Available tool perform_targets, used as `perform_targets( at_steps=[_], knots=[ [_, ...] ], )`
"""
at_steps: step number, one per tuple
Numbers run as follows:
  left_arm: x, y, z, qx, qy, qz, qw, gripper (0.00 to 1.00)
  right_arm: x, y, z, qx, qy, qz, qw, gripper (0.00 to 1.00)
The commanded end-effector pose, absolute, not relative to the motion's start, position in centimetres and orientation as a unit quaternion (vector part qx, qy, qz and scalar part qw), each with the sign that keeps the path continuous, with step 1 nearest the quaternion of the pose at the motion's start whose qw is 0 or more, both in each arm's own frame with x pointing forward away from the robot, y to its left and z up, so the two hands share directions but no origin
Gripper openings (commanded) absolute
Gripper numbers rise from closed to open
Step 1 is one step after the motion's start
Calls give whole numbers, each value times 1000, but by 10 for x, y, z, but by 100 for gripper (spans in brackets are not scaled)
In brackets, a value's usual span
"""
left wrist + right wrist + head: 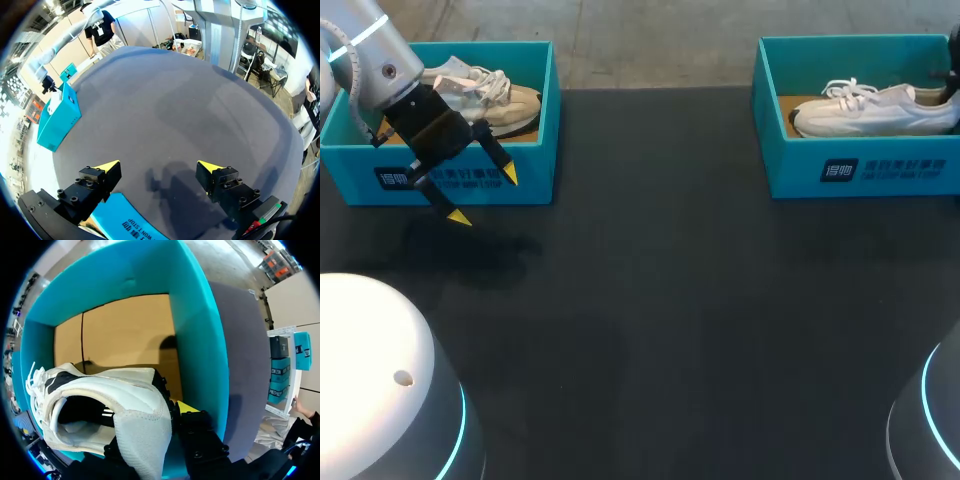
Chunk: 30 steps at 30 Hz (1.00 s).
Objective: Take the shoe out of the shoebox, open the shoe tongue, remove and reinsert the insole, then place the shoe into the shoebox
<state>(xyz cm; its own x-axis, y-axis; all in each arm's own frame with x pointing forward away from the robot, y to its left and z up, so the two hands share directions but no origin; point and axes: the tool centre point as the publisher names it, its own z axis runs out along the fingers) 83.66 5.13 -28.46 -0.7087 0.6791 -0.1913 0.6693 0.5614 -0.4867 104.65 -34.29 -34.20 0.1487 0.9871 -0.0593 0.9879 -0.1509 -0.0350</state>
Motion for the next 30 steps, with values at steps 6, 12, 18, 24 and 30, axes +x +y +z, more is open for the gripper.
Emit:
perform_targets(
  at_steps=[6,12,18,24,30],
  knots=[
    [837,51,-284,-382,-884,270,11,100,1038,-344,-347,756,653,-34,2,0],
    [837,51,-284,-382,-884,270,11,100,1038,-340,-352,749,661,-37,6,0],
    [837,51,-284,-382,-884,270,11,100,1038,-338,-362,740,671,-41,3,0],
    [837,51,-284,-382,-884,270,11,100,1036,-342,-369,737,674,-42,0,0],
    [837,51,-284,-382,-884,270,11,100,1035,-341,-376,737,675,-43,-2,0]
  ],
)
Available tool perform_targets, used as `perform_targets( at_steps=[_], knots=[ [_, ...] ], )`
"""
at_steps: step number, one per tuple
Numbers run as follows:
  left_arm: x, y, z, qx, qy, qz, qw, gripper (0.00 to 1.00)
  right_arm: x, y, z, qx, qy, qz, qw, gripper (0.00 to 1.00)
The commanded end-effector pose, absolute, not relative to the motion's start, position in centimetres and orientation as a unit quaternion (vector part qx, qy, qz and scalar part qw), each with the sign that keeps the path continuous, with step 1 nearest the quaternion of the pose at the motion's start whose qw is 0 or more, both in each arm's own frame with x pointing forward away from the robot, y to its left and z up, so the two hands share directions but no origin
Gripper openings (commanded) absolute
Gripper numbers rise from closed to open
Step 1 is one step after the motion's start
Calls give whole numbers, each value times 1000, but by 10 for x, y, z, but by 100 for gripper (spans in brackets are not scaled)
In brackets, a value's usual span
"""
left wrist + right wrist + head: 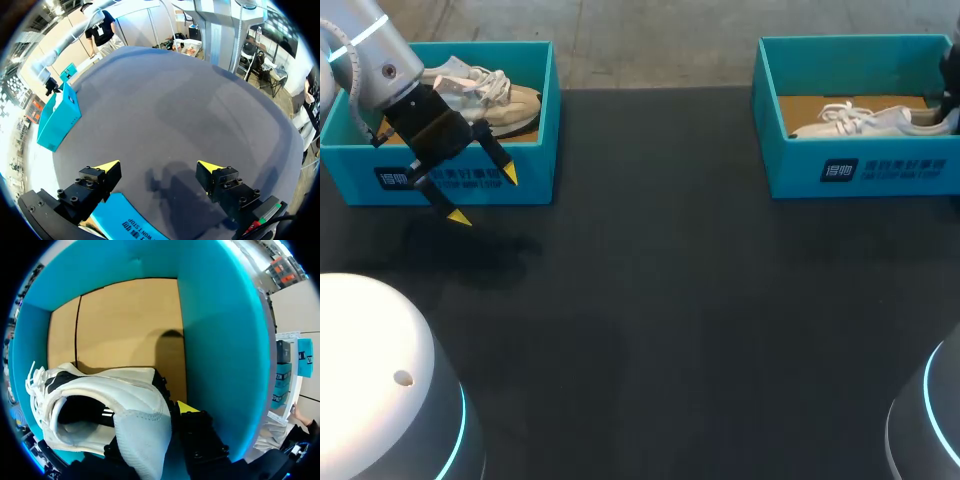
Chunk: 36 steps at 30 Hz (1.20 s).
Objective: Take the shoe out of the shoebox, open the shoe tongue, remove and reinsert the insole, then place the shoe into the shoebox
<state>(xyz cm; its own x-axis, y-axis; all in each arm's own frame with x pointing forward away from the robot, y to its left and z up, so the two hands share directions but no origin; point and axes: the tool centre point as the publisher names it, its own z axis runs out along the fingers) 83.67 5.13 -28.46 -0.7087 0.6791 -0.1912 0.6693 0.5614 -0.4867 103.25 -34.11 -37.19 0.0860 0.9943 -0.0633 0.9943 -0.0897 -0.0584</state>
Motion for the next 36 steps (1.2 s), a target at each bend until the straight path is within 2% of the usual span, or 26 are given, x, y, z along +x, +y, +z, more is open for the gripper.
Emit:
perform_targets(
  at_steps=[1,17,29,30,31,32,33,36],
  knots=[
    [837,51,-284,-382,-884,270,11,100,1035,-341,-377,-736,-675,43,2,0],
    [837,51,-284,-382,-884,270,11,100,1034,-339,-398,-734,-677,49,6,0],
    [837,51,-284,-382,-884,270,11,100,1033,-335,-398,-735,-677,47,9,0],
    [837,51,-284,-382,-884,270,11,100,1032,-335,-396,-735,-676,46,9,29],
    [837,51,-284,-382,-884,270,11,100,1032,-335,-394,-736,-676,46,8,48],
    [837,51,-284,-382,-884,270,11,100,1031,-335,-392,-736,-675,46,7,89],
    [837,51,-284,-382,-884,270,11,100,1030,-334,-390,-737,-675,45,5,100],
    [837,51,-284,-382,-884,270,11,100,1029,-335,-383,-739,-672,43,0,100]
  ],
)
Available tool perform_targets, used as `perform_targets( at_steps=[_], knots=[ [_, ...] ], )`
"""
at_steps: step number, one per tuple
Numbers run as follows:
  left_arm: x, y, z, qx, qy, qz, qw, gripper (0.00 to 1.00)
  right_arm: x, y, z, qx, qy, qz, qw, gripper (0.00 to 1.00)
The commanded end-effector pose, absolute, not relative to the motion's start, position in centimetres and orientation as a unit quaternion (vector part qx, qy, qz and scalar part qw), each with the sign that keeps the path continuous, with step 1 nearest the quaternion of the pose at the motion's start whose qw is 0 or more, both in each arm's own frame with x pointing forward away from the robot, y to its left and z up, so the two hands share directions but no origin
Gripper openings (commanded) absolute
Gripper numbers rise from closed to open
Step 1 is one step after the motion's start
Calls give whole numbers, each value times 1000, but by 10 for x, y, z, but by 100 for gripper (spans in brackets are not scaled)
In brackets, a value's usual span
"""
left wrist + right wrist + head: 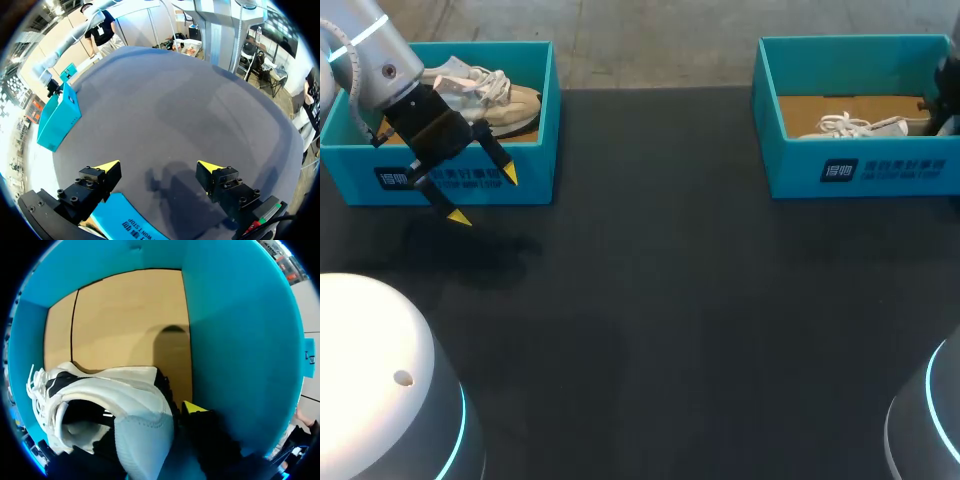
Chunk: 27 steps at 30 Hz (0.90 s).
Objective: Take the shoe out of the shoebox, open the shoe tongue, remove and reinsert the insole, then place the shoe into the shoebox
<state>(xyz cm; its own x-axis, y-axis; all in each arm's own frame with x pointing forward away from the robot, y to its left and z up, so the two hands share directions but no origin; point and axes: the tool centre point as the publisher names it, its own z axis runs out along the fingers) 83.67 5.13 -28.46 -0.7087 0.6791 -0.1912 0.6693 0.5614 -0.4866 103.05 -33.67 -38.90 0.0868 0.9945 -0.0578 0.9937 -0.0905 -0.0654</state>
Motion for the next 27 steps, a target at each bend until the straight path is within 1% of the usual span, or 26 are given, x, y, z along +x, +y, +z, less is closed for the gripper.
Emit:
perform_targets(
  at_steps=[1,16,27],
  knots=[
    [837,51,-284,-382,-884,270,11,100,1029,-335,-380,-740,-672,41,-2,100],
    [837,51,-284,-382,-884,270,11,100,1023,-328,-334,-741,-670,29,-33,100],
    [837,51,-284,-382,-884,270,11,100,1024,-320,-292,-744,-667,17,-49,100]
  ],
)
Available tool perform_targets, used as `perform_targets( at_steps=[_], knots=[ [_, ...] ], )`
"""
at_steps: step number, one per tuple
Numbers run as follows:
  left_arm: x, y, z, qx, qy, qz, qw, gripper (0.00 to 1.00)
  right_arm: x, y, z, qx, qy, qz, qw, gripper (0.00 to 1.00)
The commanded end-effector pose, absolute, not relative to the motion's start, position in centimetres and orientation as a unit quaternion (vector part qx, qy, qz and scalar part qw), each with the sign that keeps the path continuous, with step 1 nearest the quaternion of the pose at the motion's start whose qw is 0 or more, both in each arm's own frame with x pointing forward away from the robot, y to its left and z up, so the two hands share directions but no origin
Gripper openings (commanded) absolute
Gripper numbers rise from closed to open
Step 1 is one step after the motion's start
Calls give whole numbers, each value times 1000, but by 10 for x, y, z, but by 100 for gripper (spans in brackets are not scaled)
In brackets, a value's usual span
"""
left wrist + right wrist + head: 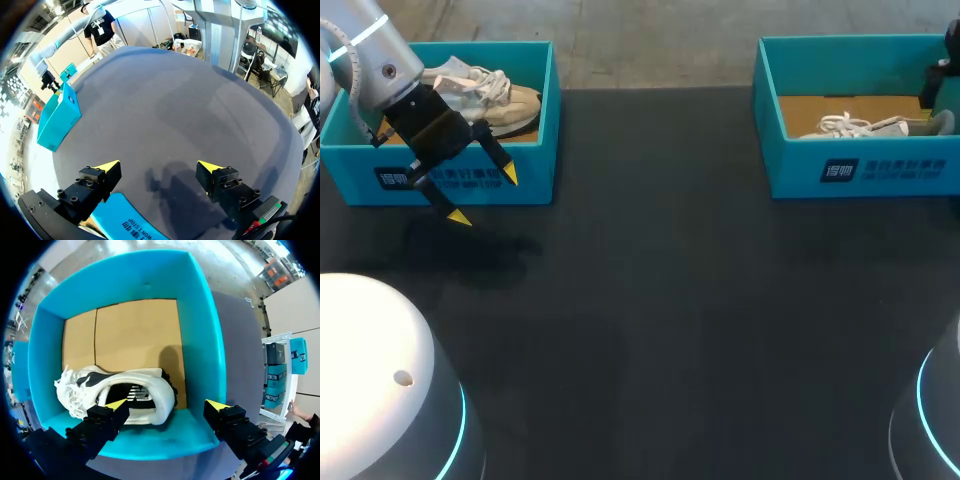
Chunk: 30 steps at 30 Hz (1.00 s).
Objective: Take the shoe out of the shoebox, open the shoe tongue, remove and reinsert the insole, then place the shoe into the shoebox
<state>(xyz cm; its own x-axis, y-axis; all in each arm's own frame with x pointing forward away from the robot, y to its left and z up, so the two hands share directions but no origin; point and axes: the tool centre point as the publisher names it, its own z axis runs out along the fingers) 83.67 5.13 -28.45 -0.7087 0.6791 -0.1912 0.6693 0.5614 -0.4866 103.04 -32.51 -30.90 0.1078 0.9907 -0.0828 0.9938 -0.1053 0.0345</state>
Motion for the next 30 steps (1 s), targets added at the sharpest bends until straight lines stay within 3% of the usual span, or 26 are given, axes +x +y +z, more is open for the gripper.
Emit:
perform_targets(
  at_steps=[1,19,30],
  knots=[
    [837,51,-284,-382,-884,270,11,100,1024,-319,-286,744,666,-17,50,100],
    [837,51,-284,-382,-884,270,11,100,1012,-290,-179,764,643,-6,47,100],
    [837,51,-284,-382,-884,270,11,100,974,-259,-168,780,624,12,31,100]
  ],
)
